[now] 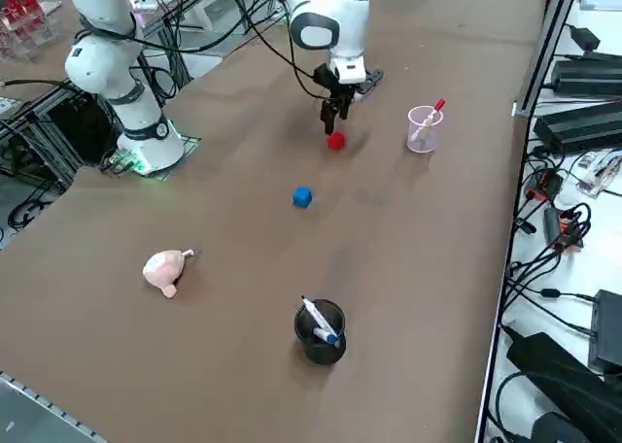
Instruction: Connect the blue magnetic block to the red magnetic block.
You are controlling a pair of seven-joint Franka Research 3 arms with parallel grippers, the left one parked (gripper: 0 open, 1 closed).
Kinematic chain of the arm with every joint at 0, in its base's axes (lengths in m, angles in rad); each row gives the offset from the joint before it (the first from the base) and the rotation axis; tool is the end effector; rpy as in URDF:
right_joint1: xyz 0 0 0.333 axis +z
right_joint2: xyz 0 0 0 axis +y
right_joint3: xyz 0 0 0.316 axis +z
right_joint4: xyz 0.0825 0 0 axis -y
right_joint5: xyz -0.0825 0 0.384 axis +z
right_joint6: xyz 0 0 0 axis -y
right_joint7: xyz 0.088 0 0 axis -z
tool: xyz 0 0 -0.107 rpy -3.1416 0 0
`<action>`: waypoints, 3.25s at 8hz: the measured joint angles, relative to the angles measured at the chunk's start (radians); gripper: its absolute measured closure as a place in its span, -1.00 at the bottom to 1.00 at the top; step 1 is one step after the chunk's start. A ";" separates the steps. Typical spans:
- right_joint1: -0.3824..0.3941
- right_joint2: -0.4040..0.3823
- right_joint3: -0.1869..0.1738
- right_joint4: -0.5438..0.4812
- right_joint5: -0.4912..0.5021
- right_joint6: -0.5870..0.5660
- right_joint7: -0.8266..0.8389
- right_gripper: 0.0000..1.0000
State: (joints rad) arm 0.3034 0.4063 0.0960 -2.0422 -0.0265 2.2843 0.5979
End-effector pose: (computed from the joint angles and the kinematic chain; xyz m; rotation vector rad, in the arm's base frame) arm 0.5339 0.2241 0.2291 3.0597 -0.2826 -0.2338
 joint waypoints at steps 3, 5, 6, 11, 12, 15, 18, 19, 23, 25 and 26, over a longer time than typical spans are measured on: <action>-0.001 -0.005 -0.005 -0.001 0.000 -0.047 0.058 -1.00; -0.001 -0.008 -0.005 -0.001 0.000 -0.055 0.125 -1.00; -0.001 -0.008 -0.006 -0.001 0.000 -0.053 0.138 -1.00; -0.003 0.018 -0.008 -0.007 -0.022 0.034 0.117 -1.00; -0.003 0.029 -0.008 -0.012 -0.026 0.038 0.087 -1.00; -0.005 0.041 -0.010 -0.031 -0.028 0.068 0.060 -0.97; -0.013 0.042 -0.010 -0.035 -0.029 0.077 0.057 -0.76; -0.016 0.042 -0.010 -0.035 -0.029 0.080 0.057 -0.75; -0.018 0.049 -0.010 -0.038 -0.029 0.101 0.057 -0.37; -0.018 0.049 -0.010 -0.037 -0.029 0.103 0.071 0.05; -0.018 0.049 -0.010 -0.037 -0.028 0.103 0.111 0.05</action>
State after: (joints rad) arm 0.2852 0.4553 0.0862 -2.0794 -0.0549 2.3874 0.7093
